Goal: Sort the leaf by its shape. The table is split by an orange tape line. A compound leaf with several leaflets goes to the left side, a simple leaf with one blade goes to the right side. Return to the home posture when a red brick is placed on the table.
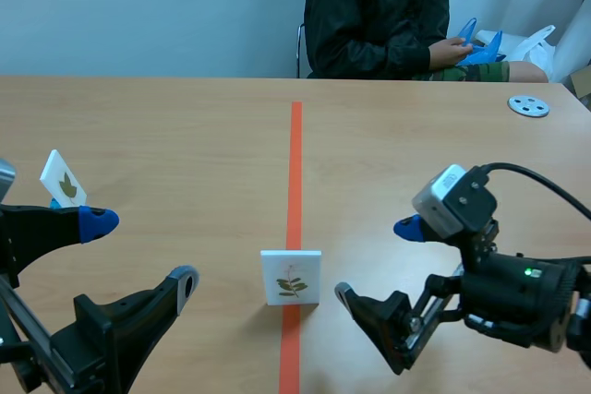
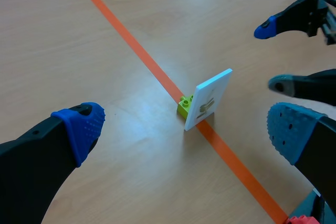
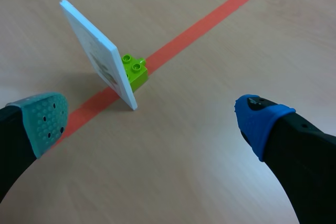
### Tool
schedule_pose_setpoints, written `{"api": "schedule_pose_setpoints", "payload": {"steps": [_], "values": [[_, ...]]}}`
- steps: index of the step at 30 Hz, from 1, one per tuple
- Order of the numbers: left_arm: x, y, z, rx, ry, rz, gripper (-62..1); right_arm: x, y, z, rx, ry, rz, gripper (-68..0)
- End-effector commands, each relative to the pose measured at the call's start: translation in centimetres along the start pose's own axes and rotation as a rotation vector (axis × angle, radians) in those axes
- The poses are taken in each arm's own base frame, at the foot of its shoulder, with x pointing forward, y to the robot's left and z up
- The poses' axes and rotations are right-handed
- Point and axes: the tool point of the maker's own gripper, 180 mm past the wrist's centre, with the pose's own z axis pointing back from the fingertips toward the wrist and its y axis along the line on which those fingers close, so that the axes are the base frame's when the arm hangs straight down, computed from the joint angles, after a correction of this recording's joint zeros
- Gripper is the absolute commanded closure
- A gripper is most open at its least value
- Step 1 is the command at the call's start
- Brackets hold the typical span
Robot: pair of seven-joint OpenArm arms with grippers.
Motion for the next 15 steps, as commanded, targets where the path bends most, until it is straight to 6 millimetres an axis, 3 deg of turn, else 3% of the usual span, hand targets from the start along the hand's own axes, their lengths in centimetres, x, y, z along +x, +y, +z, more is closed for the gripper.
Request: {"api": "schedule_pose_setpoints", "payload": {"steps": [1, 10, 15], "values": [[0.6, 0.2, 0.0, -0.003, -0.024, -0.004, -62.3, 1.2, 0.0, -0.8, 0.007, -0.053, 0.012, -67.9], [0.6, 0.2, 0.0, -0.003, -0.024, -0.004, -62.3, 0.7, 2.7, -4.1, 0.106, -0.106, 0.073, -67.9], [0.6, 0.2, 0.0, -0.003, -0.024, -0.004, -62.3, 0.7, 3.2, -5.4, 0.096, -0.121, 0.134, -67.9]]}}
